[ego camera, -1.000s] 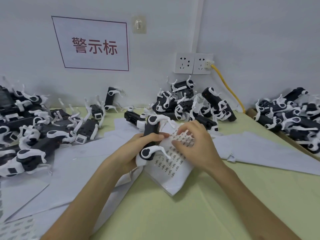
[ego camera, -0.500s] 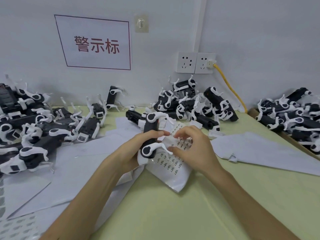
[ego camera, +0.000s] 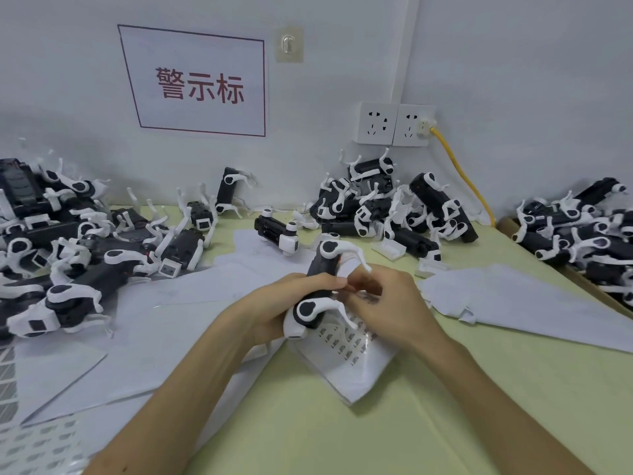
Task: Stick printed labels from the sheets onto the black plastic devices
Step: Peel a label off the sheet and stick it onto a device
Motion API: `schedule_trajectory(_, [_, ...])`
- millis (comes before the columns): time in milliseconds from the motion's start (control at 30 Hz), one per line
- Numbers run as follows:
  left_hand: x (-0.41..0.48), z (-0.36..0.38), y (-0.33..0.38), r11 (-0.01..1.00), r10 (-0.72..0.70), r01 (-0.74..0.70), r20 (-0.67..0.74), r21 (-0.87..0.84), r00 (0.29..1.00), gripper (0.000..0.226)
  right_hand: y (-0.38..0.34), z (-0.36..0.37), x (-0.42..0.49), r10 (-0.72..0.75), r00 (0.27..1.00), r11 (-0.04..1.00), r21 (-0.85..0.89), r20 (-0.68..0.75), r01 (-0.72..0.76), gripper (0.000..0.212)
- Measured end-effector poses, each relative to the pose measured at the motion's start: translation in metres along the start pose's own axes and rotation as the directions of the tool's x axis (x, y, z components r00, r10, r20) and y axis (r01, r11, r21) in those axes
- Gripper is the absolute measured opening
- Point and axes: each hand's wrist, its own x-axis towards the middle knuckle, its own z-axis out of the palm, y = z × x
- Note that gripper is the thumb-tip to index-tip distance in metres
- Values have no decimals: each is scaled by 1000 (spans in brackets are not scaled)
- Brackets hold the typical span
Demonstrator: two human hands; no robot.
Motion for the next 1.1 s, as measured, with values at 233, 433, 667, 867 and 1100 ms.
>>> schedule_trajectory(233, [6, -4, -2, 980, 156, -163, -66, -111, 986, 43, -1, -1, 3, -26, 991, 990, -144, -129, 7, 25])
schedule_trajectory(433, [6, 0, -4, 973, 190, -201, -104, -111, 976, 47, -3, 0, 1, 7, 987, 994, -102, -163, -24, 22])
schedule_trajectory(667, [5, -1, -3, 971, 188, -206, -143, -123, 972, 49, -3, -1, 2, 50, 989, 999, 16, -141, -48, 13])
schedule_trajectory(867, [2, 2, -3, 973, 226, -228, -44, -46, 973, 44, -1, -2, 3, 133, 981, 989, 83, -139, -122, 16])
schedule_trajectory(1100, [4, 1, -3, 978, 211, -211, 4, -12, 978, 46, 0, 0, 3, 128, 973, 987, 124, -191, -105, 29])
